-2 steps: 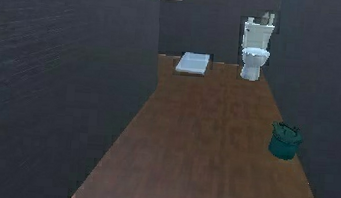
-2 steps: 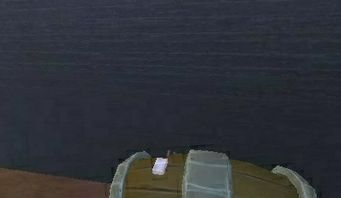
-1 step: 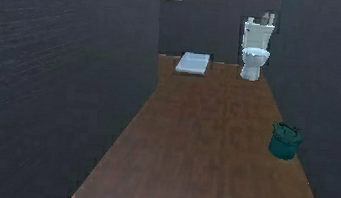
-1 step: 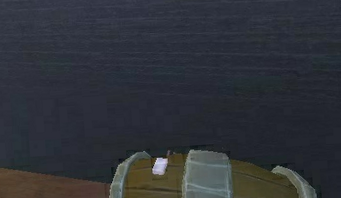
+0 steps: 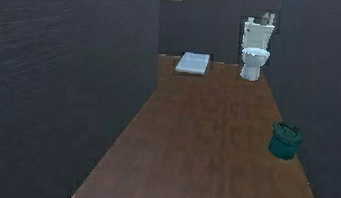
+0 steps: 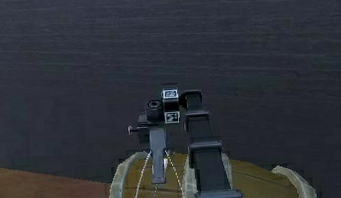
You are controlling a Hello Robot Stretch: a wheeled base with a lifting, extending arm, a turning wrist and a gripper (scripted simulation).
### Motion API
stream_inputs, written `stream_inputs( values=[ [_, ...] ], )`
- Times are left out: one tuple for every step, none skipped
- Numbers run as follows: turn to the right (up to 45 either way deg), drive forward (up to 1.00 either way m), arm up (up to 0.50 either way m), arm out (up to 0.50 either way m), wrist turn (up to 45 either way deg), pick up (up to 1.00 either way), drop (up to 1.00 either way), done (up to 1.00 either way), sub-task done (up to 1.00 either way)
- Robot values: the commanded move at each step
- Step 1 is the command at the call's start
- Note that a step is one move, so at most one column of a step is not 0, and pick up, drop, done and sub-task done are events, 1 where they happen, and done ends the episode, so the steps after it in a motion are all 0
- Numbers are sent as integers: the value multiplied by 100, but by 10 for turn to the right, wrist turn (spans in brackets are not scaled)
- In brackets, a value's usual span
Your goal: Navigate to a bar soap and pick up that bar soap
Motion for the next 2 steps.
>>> stream_inputs(
  values=[
    [0,0,0,0,450,0,0,0,0],
    [0,0,0,0,450,0,0,0,0]
  ],
)
